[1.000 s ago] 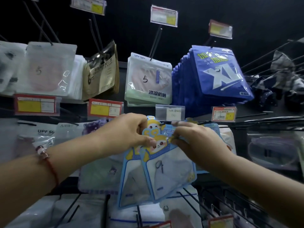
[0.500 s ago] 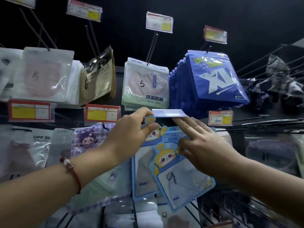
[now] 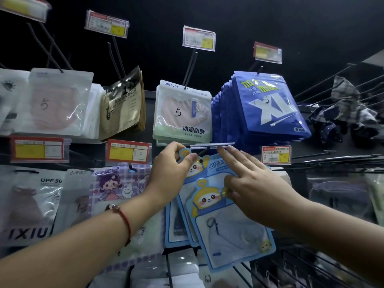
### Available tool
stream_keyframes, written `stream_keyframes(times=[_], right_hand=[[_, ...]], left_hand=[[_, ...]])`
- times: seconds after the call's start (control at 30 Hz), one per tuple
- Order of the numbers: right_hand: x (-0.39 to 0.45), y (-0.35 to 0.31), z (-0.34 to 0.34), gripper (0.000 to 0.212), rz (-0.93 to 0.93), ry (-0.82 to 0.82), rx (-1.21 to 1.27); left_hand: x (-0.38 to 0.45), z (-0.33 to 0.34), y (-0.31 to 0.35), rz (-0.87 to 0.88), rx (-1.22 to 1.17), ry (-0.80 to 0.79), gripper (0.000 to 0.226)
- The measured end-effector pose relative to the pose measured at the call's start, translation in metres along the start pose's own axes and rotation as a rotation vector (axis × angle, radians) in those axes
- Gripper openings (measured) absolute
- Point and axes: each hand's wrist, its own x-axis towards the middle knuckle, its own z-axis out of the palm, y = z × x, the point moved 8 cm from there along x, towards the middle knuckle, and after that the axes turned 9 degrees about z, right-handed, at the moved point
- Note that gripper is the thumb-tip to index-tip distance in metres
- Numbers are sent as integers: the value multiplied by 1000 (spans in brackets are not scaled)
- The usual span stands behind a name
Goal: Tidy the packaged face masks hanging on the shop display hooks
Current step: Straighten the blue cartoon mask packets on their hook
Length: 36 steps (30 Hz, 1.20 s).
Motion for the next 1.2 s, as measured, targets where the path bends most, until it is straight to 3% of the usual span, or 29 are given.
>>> stream_keyframes(times=[0.27, 0.37, 0.5, 0.67, 0.77, 0.9, 1.07, 1.2], right_hand=[[7, -14, -3, 10, -11, 2, 31], [7, -14, -5, 11, -15, -1, 19], [6, -10, -5, 12, -6, 5, 5], [4, -5, -6, 12, 5, 20, 7], [3, -5, -7, 12, 9, 33, 10], [4, -8, -2, 13, 18, 61, 39], [10, -7, -3, 13, 42, 119, 141], [13, -2, -4, 8, 27, 138, 128]], left_hand=[[2, 6, 20, 140, 231, -58, 19], [5, 11, 19, 202, 488, -129, 19], [-2, 19, 26, 533, 841, -137, 23], [-16, 17, 34, 638, 968, -183, 53], [-32, 5, 54, 677, 949, -156, 43], [-51, 2, 75, 665, 709, -232, 38], [-50, 9, 66, 580, 717, -271, 46], [-38, 6, 42, 261, 502, -271, 60]])
